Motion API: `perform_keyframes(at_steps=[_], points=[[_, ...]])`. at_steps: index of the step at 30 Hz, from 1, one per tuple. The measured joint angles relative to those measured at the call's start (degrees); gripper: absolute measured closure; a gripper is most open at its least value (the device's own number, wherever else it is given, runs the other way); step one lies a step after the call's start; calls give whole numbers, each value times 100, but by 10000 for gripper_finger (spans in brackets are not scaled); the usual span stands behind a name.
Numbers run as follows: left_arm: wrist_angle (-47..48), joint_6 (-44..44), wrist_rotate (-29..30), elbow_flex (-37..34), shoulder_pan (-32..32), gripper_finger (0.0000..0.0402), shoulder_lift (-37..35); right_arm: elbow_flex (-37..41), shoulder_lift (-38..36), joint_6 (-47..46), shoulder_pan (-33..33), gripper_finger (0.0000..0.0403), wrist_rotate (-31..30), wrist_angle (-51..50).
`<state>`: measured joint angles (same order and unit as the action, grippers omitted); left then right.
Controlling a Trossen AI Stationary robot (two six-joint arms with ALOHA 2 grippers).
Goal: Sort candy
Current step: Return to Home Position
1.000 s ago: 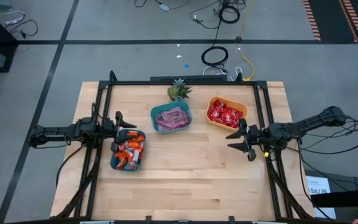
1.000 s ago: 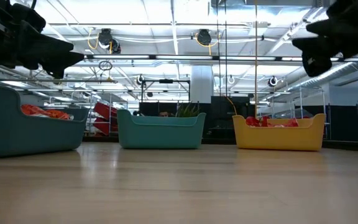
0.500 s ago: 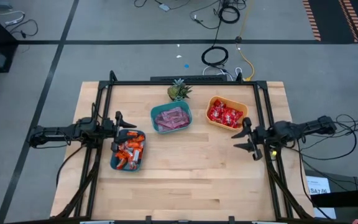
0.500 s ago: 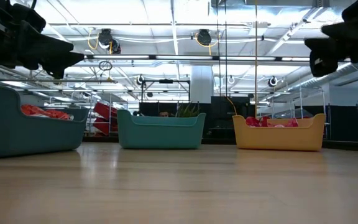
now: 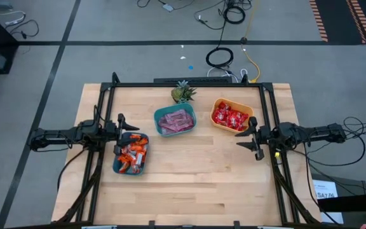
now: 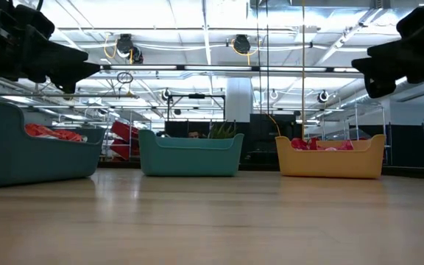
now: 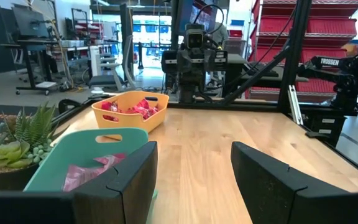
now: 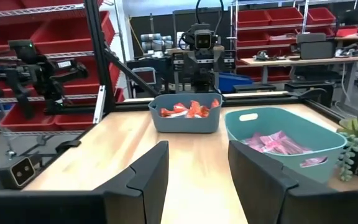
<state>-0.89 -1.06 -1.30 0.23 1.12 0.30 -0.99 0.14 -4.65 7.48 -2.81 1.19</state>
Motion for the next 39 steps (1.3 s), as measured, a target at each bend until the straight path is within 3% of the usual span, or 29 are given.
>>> perform_keyframes(at_steps=[24,28,36,39], points=[[2,23,39,0,-2,187,0,0,13,-216,-39,245,-13,15],[-78,203,591,0,-1,187,0,0,13,-216,-39,245,-13,17],[-239,1358,1906,0,0,187,0,0,13,-216,-39,245,-15,20],[-260,1495,2135,0,0,187,0,0,13,-216,-39,245,-15,20]])
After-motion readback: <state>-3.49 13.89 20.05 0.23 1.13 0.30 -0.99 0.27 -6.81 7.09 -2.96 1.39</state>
